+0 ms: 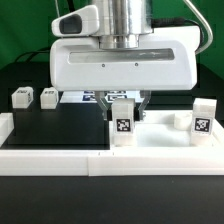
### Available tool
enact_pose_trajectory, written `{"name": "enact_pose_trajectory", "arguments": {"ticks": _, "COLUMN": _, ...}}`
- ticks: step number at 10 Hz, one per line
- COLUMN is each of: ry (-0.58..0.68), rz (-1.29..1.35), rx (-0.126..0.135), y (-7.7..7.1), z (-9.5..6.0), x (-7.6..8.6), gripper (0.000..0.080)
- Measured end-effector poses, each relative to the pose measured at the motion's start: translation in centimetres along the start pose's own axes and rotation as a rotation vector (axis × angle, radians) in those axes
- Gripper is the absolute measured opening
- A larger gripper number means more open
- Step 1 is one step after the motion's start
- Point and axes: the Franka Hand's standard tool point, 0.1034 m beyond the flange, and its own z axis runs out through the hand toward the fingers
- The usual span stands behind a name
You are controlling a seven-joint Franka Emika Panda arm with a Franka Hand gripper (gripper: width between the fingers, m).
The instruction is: Assemble square table
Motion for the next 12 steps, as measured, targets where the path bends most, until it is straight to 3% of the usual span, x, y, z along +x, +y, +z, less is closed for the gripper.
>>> {"name": "enact_pose_trajectory", "arguments": {"ticks": 2, "ry": -0.008, "rz": 0.212, "rx": 0.001, "y": -0.3, "z": 0.0, "x": 0.0, "gripper": 0.0287}}
{"name": "enact_pose_trajectory", "arguments": {"ticks": 6, "ry": -0.125, "rz": 0.875, "rx": -0.028, "y": -0.9, "z": 0.2, "x": -0.1, "gripper": 0.0288}}
{"name": "enact_pose_trajectory", "arguments": {"ticks": 9, "ry": -0.173, "rz": 1.263, "rx": 0.018, "y": -0.9, "z": 0.3, "x": -0.1, "gripper": 0.0289}}
{"name": "enact_pose_trajectory", "arguments": {"ticks": 12, "ry": -0.181, "rz": 1.56, "rx": 0.004, "y": -1.1, "z": 0.2, "x": 0.0, "gripper": 0.029}}
